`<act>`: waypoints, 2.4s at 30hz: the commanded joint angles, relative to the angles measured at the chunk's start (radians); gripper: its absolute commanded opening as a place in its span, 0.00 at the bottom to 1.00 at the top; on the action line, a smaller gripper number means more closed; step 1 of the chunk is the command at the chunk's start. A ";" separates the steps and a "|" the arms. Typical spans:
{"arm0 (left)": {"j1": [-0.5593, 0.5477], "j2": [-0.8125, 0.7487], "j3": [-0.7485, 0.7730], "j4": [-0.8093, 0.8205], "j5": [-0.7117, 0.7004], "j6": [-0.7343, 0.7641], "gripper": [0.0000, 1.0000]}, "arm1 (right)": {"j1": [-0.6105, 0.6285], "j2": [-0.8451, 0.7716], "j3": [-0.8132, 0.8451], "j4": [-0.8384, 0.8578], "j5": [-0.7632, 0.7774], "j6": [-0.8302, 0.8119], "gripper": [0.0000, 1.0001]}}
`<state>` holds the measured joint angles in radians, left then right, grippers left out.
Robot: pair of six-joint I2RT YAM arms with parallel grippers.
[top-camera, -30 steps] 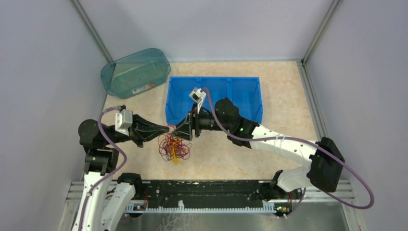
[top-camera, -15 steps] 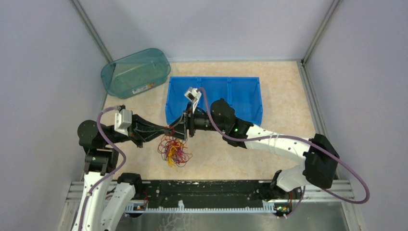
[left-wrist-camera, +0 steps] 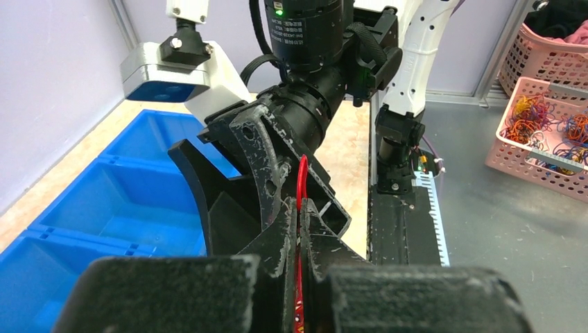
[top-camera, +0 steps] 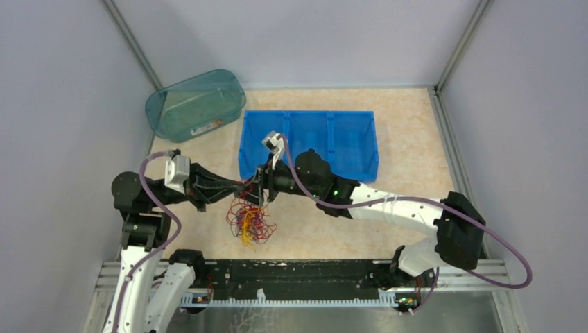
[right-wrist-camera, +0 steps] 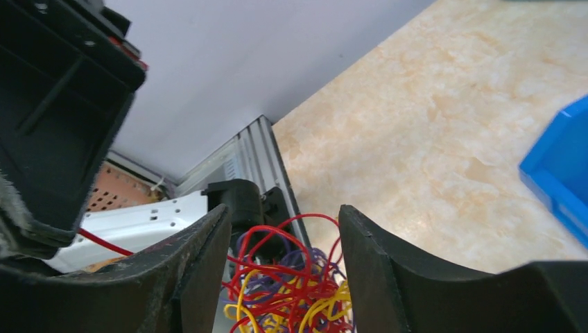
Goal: Untangle the cables
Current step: Untie the cable.
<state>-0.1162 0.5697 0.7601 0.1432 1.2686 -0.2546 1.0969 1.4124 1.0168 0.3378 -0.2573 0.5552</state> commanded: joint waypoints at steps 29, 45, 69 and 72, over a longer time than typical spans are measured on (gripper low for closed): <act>-0.001 -0.008 0.058 0.011 -0.033 -0.009 0.05 | 0.114 -0.216 -0.042 0.005 0.137 -0.161 0.54; -0.001 0.005 0.093 0.039 -0.035 -0.057 0.06 | 0.115 -0.055 0.066 -0.048 0.311 -0.187 0.36; 0.000 0.084 0.311 0.163 -0.143 -0.252 0.05 | 0.158 0.055 -0.133 0.056 0.506 -0.139 0.38; -0.001 0.105 0.365 0.180 -0.154 -0.257 0.05 | 0.159 0.039 -0.192 0.078 0.520 -0.119 0.38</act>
<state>-0.1162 0.6567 1.0435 0.2531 1.1618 -0.4721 1.2484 1.5063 0.8745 0.3389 0.2207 0.4042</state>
